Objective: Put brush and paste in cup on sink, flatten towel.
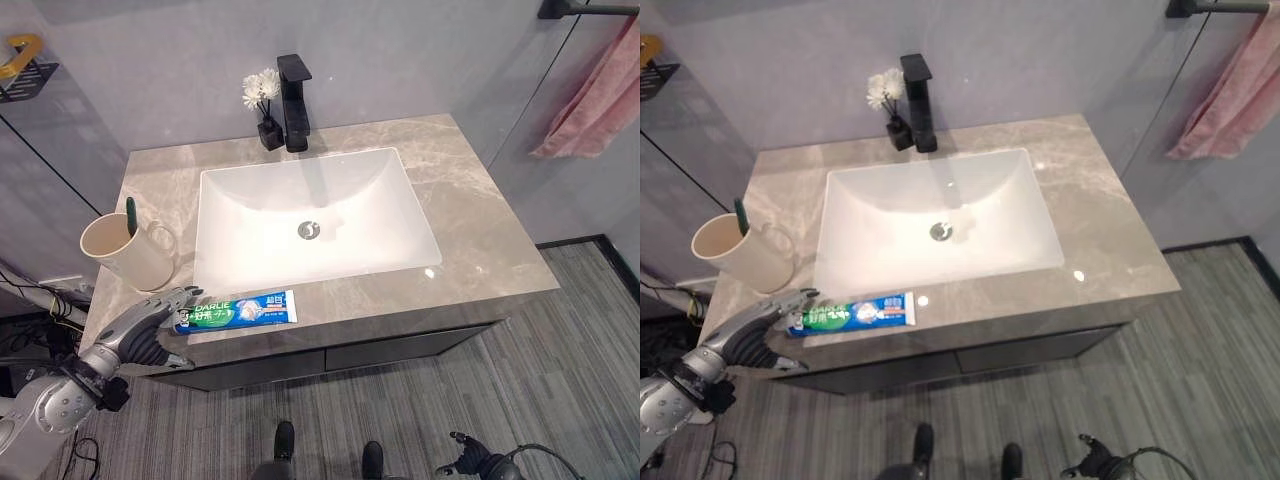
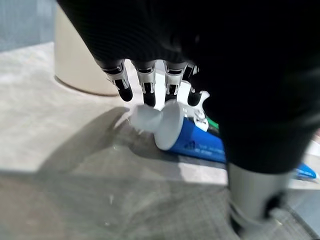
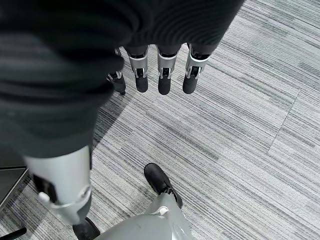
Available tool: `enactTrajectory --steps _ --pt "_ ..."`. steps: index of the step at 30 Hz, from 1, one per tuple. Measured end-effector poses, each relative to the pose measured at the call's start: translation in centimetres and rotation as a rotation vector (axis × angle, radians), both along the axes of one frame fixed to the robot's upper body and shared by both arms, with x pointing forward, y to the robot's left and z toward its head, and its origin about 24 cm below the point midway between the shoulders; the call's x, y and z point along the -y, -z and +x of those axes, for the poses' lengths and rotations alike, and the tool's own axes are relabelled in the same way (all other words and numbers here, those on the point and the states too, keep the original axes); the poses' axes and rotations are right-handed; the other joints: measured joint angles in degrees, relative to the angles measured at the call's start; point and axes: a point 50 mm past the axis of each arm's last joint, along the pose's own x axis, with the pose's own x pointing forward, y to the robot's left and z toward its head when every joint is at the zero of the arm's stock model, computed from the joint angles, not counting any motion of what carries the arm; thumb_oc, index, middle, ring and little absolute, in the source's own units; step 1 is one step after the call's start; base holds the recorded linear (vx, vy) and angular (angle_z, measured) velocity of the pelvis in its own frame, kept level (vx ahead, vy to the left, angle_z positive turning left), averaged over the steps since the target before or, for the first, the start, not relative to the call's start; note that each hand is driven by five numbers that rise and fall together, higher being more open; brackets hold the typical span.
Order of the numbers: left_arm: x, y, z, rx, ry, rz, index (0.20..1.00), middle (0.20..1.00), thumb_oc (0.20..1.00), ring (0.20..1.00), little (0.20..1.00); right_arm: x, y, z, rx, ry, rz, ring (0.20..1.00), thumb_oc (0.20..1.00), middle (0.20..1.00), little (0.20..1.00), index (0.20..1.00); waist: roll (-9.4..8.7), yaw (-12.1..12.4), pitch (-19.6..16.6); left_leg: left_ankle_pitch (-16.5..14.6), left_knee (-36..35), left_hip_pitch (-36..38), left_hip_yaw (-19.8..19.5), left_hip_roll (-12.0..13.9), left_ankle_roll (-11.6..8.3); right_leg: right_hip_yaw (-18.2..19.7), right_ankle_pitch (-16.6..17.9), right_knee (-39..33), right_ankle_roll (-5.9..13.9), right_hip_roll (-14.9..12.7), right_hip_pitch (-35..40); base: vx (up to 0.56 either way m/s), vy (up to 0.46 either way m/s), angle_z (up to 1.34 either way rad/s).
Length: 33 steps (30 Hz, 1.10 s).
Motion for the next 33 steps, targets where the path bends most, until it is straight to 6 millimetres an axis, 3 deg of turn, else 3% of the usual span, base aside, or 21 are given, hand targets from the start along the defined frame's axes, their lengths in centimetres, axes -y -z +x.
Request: enactTrajectory --steps 1,4,12,16,18,20,27,33 --pt "-0.2 -0.3 0.4 0.022 -0.019 -0.023 0.489 0.489 0.489 0.489 0.489 0.0 0.0 0.1 0.002 0.0 -0.001 1.0 1.0 1.0 1.0 1.0 -0.04 0.0 0.0 0.0 0.0 0.0 0.0 0.1 -0.02 0.0 0.0 0.0 0.05 0.1 0.0 0.04 0.0 0.0" --pt "-0.1 -0.5 0.8 0.048 -0.038 -0.074 0.2 0.2 0.2 0.2 0.2 0.0 0.0 0.1 0.004 -0.001 0.001 1.0 1.0 1.0 1.0 1.0 -0.01 -0.5 0.0 0.0 0.0 0.0 0.0 0.0 0.0 0.0 0.0 0.0 0.06 0.0 0.0 0.03 0.003 -0.01" --pt "-0.1 0.0 0.9 0.03 -0.049 -0.12 0.216 0.216 0.216 0.216 0.216 0.1 0.0 -0.1 -0.001 0.004 -0.004 1.0 1.0 1.0 1.0 1.0 -0.31 -0.7 -0.8 0.0 0.0 0.2 0.0 0.1 0.0 0.1 0.1 0.0 -0.02 0.0 0.1 0.0 0.001 0.0" --pt "0.2 1.2 1.1 -0.025 -0.056 -0.126 0.2 0.2 0.2 0.2 0.2 1.1 0.2 -1.5 -0.044 0.057 -0.042 1.0 1.0 1.0 1.0 1.0 -0.36 -0.8 -3.2 -0.1 0.0 1.5 0.1 0.1 0.04 0.1 0.0 0.0 0.09 0.0 1.3 -0.02 0.001 -0.01" --pt "0.3 1.4 1.1 -0.032 -0.048 -0.108 0.2 0.2 0.2 0.2 0.2 1.8 0.2 -1.8 -0.051 0.123 -0.055 1.0 1.0 1.0 1.0 1.0 -0.26 -0.8 -3.4 -0.1 0.0 1.9 0.2 0.1 0.05 0.2 0.0 0.0 0.1 0.0 1.6 -0.03 0.0 -0.04" --pt "0.4 1.6 1.0 -0.038 -0.033 -0.047 0.2 0.2 0.2 0.2 0.2 3.0 0.2 -3.0 -0.049 0.338 -0.052 1.0 1.0 1.0 1.0 1.0 -0.17 -0.8 -3.9 -0.1 -0.1 2.5 0.3 0.0 0.12 0.3 -0.1 0.0 0.24 -0.1 2.2 0.0 0.0 0.0" --pt "0.7 1.6 1.3 0.006 0.0 0.102 0.2 0.2 0.2 0.2 0.2 4.2 0.2 -5.3 -0.062 0.578 -0.05 1.0 1.0 1.0 1.0 1.0 -0.1 -1.5 -5.3 -0.6 -0.3 3.4 0.3 0.0 0.32 0.4 -0.1 -0.4 0.1 -0.2 3.1 0.0 0.0 0.0" --pt "1.0 0.5 2.7 0.13 0.028 0.221 0.2 0.2 0.2 0.2 0.2 5.2 -0.4 -5.0 0.028 0.754 -0.023 1.0 1.0 1.0 1.0 1.0 -0.39 -2.9 -6.2 -0.7 -0.3 4.5 0.5 0.0 0.46 0.6 -0.2 -0.4 0.05 -0.2 4.1 0.0 -0.001 -0.01"
